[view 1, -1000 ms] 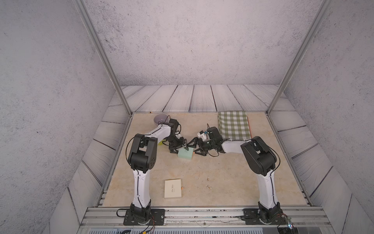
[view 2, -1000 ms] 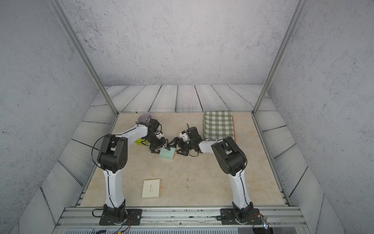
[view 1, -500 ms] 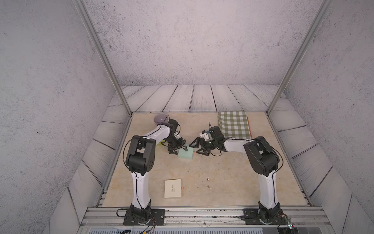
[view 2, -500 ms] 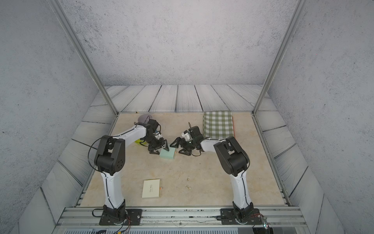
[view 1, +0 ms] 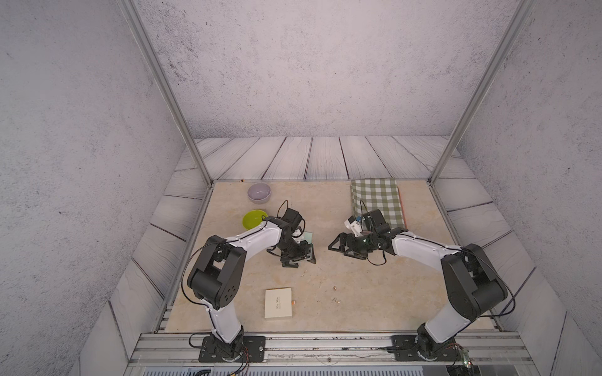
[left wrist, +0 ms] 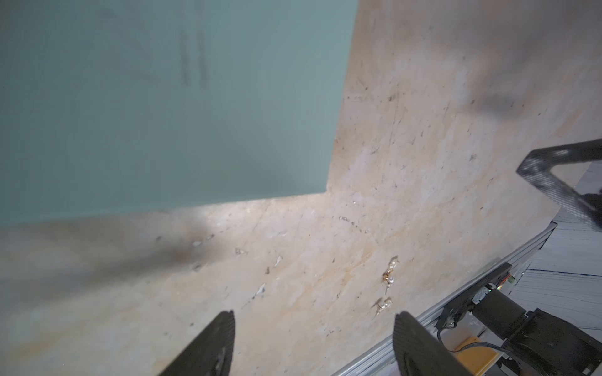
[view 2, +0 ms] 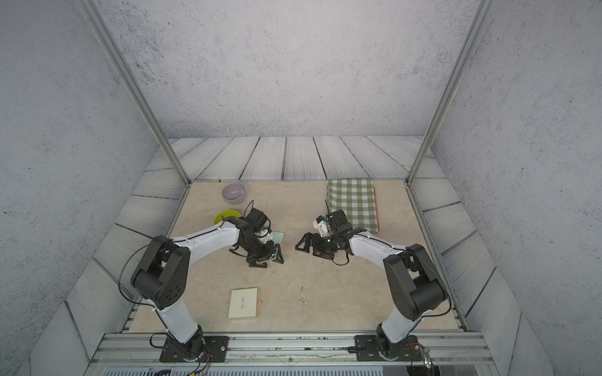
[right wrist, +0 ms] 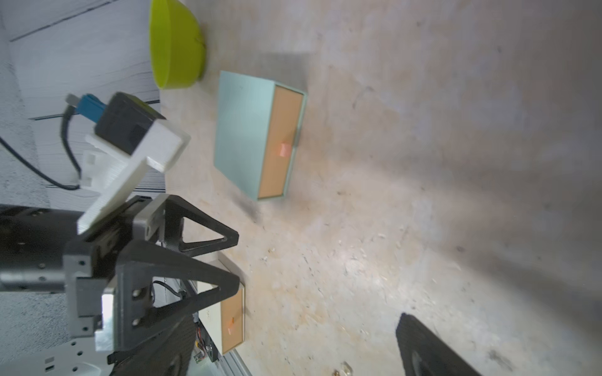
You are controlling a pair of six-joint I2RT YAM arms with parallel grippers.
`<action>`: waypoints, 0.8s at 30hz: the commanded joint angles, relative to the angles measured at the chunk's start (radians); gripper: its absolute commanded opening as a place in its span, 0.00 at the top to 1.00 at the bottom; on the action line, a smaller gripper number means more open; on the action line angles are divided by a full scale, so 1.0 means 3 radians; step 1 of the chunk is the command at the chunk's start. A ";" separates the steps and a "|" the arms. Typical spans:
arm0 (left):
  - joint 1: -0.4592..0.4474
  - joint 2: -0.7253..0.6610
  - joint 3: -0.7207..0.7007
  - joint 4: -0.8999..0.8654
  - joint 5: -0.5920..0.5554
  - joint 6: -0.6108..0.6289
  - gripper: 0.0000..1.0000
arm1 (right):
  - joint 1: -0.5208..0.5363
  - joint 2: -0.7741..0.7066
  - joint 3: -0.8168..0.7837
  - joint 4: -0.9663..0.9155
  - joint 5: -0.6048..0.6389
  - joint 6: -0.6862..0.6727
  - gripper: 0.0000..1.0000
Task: Place the earrings into the drawer-style jewelry box
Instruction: Close the drawer of the jewelry box, then adjust the jewelry box at the center of the board.
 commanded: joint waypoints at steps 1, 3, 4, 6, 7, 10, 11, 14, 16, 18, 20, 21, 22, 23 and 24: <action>0.0044 0.0182 0.0206 0.0106 -0.0043 -0.0014 0.21 | -0.0028 -0.0126 -0.0087 -0.0002 0.0077 -0.0078 0.01; 0.0045 0.0299 0.0370 0.0072 -0.0087 0.0026 0.21 | -0.0038 -0.0139 -0.0135 0.0043 0.0077 -0.0066 0.01; 0.0045 0.0353 0.0469 0.0043 -0.0113 0.0046 0.21 | -0.0043 -0.0138 -0.0157 0.0068 0.0070 -0.0059 0.01; 0.0045 0.0491 0.0671 -0.0058 -0.0194 0.0109 0.21 | -0.0061 -0.0125 -0.0193 0.0101 0.0046 -0.0055 0.01; 0.0050 0.0567 0.0771 -0.0103 -0.0226 0.0147 0.21 | -0.0063 -0.0122 -0.0202 0.0116 0.0035 -0.0053 0.01; 0.0069 0.0773 0.1040 -0.0283 -0.0344 0.0247 0.21 | -0.0082 -0.0127 -0.0238 0.0164 0.0012 -0.0076 0.01; 0.0084 0.0818 0.1087 -0.0307 -0.0358 0.0262 0.21 | -0.0083 -0.0129 -0.0237 0.0163 0.0012 -0.0079 0.01; 0.0135 0.0940 0.1249 -0.0356 -0.0417 0.0297 0.23 | -0.0102 -0.0128 -0.0237 0.0153 0.0000 -0.0094 0.01; 0.0171 0.1028 0.1382 -0.0419 -0.0428 0.0310 0.23 | -0.0105 -0.0130 -0.0244 0.0159 -0.0001 -0.0095 0.01; 0.0178 0.1096 0.1514 -0.0423 -0.0405 0.0298 0.23 | -0.0112 -0.0140 -0.0250 0.0156 -0.0007 -0.0104 0.01; 0.0174 0.1153 0.1625 -0.0420 -0.0373 0.0281 0.23 | -0.0117 -0.0157 -0.0242 0.0143 -0.0014 -0.0122 0.01; 0.0174 0.1174 0.1679 -0.0431 -0.0375 0.0279 0.23 | -0.0119 -0.0175 -0.0247 0.0150 -0.0025 -0.0134 0.01; 0.0173 0.1155 0.1709 -0.0462 -0.0397 0.0281 0.24 | -0.0117 -0.0200 -0.0260 0.0169 -0.0061 -0.0144 0.01; 0.0173 0.1089 0.1692 -0.0484 -0.0439 0.0284 0.24 | -0.0110 -0.0232 -0.0283 0.0200 -0.0106 -0.0154 0.01; 0.0177 0.0945 0.1600 -0.0496 -0.0508 0.0276 0.24 | -0.0101 -0.0270 -0.0297 0.0223 -0.0155 -0.0173 0.01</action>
